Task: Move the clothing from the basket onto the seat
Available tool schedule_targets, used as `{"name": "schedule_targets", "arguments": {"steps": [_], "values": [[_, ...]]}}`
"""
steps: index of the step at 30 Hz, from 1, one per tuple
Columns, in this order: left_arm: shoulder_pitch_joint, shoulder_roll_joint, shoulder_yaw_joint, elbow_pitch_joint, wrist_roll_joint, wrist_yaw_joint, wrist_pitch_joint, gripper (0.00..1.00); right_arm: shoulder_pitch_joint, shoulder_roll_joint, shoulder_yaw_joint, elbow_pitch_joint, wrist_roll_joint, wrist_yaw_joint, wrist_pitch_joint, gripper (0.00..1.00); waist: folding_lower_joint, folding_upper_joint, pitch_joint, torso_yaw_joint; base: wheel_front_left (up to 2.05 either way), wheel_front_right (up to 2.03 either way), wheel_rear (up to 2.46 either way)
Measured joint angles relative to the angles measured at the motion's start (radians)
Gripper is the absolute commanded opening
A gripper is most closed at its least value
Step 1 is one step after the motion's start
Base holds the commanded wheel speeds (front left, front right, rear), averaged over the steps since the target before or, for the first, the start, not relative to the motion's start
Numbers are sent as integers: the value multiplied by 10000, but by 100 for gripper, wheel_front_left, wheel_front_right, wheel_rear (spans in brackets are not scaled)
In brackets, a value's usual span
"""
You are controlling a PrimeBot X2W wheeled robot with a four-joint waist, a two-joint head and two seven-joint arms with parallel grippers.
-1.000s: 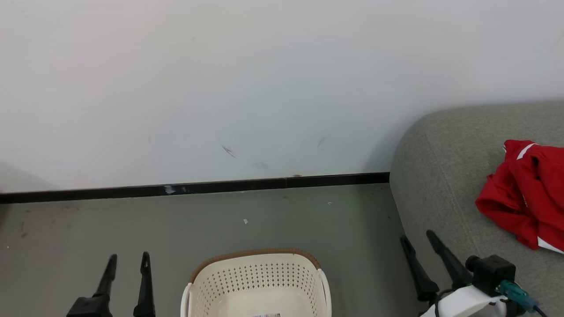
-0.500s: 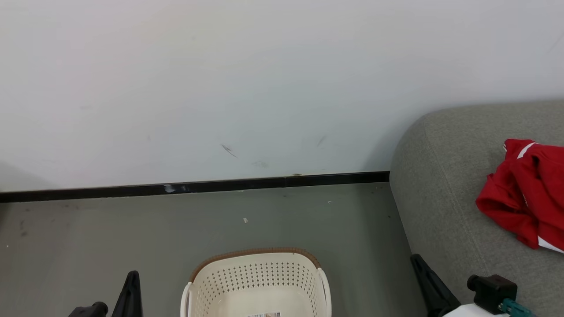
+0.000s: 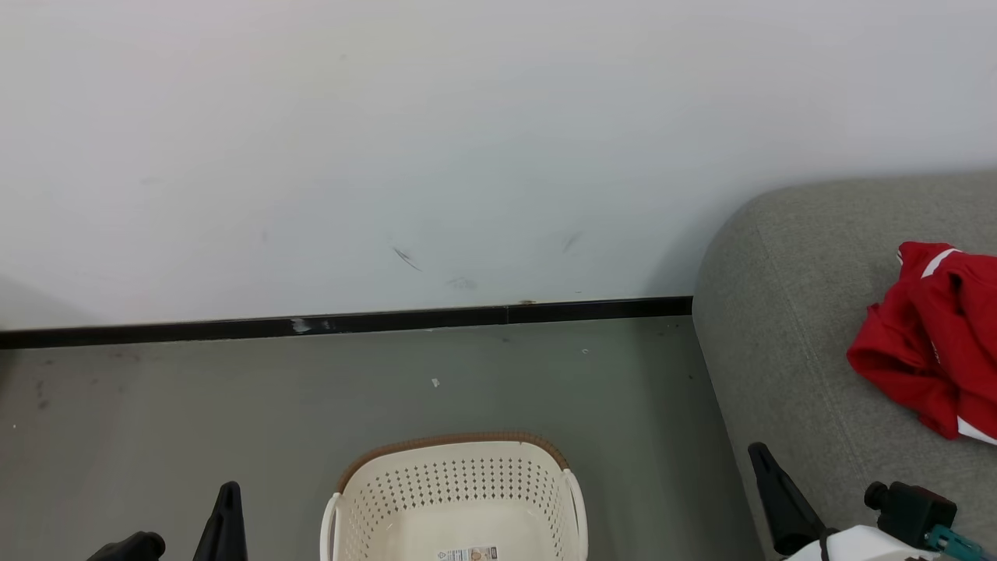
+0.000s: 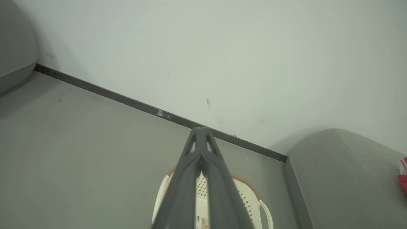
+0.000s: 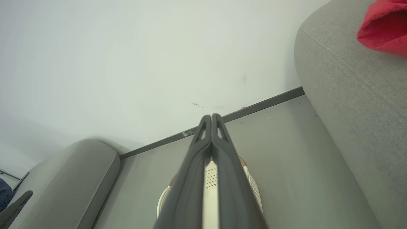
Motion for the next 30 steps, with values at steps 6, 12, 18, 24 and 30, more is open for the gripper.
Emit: {"name": "schedule_targets", "arguments": {"steps": [6, 12, 18, 24, 30], "values": [[-44, -56, 140, 10, -608, -153, 184, 0, -14, -25, -63, 6, 782, 0, 146, 0, 28, 0, 15, 14, 0, 0, 0], [-82, -100, 293, 52, -1379, -324, 389, 0, -41, -102, -190, 50, 1720, 0, 383, 0, 41, 0, 30, 30, 0, 0, 0], [-220, -142, 454, 82, -2144, -529, 627, 0, -217, -184, -278, 127, 2650, -2, 593, 0, 40, 0, 60, 43, 0, 0, 0], [-291, -196, 612, 134, -2880, -667, 853, 0, -249, -272, -334, 190, 3574, -2, 727, 0, 20, 0, 106, 55, 0, 0, 0], [-430, -257, 805, 196, -3726, -878, 1070, 0, -494, -332, -401, 253, 4660, -2, 915, 0, -10, 0, 177, 70, 0, 0, 0]]}}
